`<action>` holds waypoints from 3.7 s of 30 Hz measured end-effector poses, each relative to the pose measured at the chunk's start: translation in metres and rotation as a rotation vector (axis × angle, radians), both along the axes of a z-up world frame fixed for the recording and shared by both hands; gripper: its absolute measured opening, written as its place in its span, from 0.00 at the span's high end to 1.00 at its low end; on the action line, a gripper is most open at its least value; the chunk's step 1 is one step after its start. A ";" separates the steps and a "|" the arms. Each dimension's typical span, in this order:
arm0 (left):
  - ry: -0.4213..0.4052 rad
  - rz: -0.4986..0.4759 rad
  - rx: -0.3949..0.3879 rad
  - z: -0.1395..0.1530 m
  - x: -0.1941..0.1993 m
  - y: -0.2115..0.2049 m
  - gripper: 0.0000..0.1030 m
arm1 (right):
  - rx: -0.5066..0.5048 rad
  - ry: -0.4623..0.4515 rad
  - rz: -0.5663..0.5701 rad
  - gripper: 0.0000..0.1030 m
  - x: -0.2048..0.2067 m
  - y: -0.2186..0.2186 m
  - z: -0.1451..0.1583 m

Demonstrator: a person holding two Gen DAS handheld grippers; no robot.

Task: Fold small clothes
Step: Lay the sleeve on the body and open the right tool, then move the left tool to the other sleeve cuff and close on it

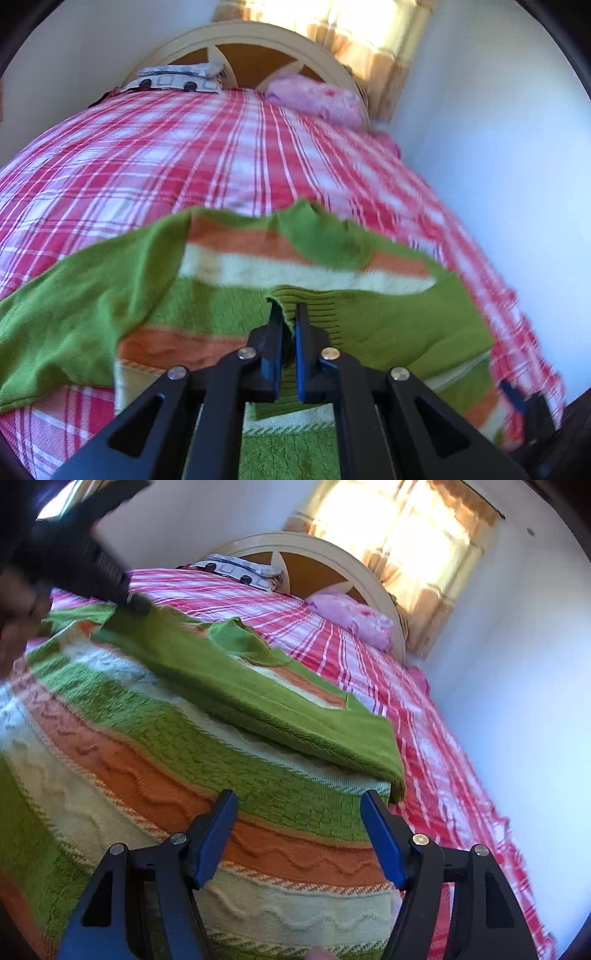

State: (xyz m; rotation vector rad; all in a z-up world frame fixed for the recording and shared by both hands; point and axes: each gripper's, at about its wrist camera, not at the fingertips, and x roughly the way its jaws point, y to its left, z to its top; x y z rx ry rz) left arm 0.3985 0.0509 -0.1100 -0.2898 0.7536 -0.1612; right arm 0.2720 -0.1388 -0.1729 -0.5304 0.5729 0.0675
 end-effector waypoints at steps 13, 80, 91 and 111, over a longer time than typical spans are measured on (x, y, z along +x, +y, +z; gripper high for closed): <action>0.057 0.153 -0.064 -0.032 0.009 0.059 0.94 | 0.009 0.022 -0.012 0.29 0.007 0.000 -0.003; -0.048 0.260 -0.118 -0.053 -0.048 0.079 0.01 | 0.393 0.312 -0.086 0.29 0.109 -0.013 0.000; -0.020 0.427 -0.082 -0.049 -0.108 0.167 0.01 | 0.384 0.276 -0.081 0.29 0.100 -0.011 -0.004; 0.053 0.804 -0.225 -0.078 -0.162 0.309 0.37 | 0.377 0.268 -0.082 0.28 0.099 -0.011 -0.004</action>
